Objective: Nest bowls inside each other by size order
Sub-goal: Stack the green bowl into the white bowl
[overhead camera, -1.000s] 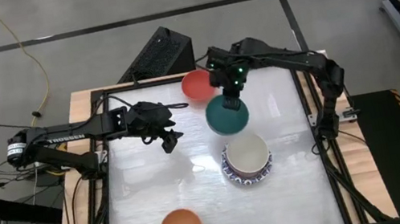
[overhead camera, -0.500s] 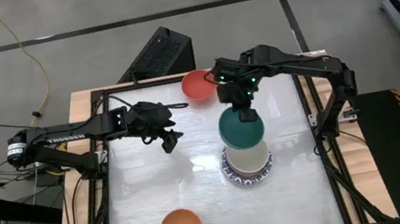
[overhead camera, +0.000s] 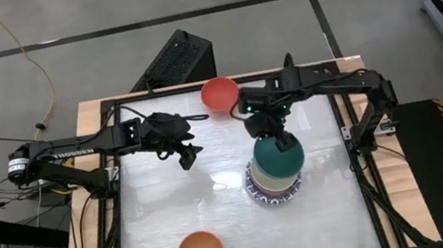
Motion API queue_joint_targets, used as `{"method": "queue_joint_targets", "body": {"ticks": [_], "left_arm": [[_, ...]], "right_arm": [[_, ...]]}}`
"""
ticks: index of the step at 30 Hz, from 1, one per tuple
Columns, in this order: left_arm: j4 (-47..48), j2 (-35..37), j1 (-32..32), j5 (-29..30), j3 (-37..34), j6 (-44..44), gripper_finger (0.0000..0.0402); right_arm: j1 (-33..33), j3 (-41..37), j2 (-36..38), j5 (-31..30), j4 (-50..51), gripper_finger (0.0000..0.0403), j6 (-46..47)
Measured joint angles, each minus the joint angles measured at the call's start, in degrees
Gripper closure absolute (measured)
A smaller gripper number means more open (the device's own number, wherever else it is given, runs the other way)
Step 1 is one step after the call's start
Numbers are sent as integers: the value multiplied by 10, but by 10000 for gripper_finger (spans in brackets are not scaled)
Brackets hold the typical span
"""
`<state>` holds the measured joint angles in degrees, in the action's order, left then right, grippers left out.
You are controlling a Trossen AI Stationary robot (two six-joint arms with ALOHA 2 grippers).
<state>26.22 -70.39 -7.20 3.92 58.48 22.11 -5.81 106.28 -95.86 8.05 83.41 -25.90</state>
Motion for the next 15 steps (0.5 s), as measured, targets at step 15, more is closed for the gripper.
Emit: {"method": "queue_joint_targets", "body": {"ticks": [15], "left_arm": [[0, 0, 0, 15, 0, -7, 150]], "right_arm": [[32, 0, -6, -54, 5, 394, -57]]}}
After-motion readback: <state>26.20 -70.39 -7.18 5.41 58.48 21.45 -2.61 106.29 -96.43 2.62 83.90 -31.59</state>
